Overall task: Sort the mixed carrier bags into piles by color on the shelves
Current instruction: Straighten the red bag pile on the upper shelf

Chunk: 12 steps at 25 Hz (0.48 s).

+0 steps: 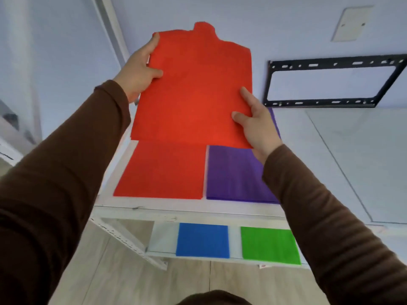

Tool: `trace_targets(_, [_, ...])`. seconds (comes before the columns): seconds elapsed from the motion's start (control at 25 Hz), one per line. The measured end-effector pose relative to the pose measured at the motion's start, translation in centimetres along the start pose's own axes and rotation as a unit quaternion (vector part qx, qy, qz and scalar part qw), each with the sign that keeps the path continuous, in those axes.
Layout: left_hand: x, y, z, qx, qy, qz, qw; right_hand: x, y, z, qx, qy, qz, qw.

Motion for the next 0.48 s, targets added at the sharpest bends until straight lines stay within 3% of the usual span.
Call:
trace_targets(0.16, [-1.3, -3.2, -11.5, -0.093, -0.086, 0.008, 0.992, 3.3, 7.8, 5.1, 0.07, 0.075, -0.021, 0.995])
trace_targets(0.32, [-0.1, -1.8, -22.9, -0.16, -0.202, -0.042, 0.965, 7.0, 11.2, 8.9, 0.196, 0.143, -0.091, 0.966])
trace_targets(0.48, [1.0, -1.4, -24.2, -0.164, -0.19, -0.037, 0.967, 8.2, 12.1, 9.4, 0.278, 0.143, -0.139, 0.94])
Point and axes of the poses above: each hand's wrist, its own x-axis away from the middle knuckle, its own y-axis out of the palm, z = x × y, the point moved 6 cm from there along -x, towards the middle knuckle, and after that the axes turned 15 degrees about -y, right-handed, at the moved point
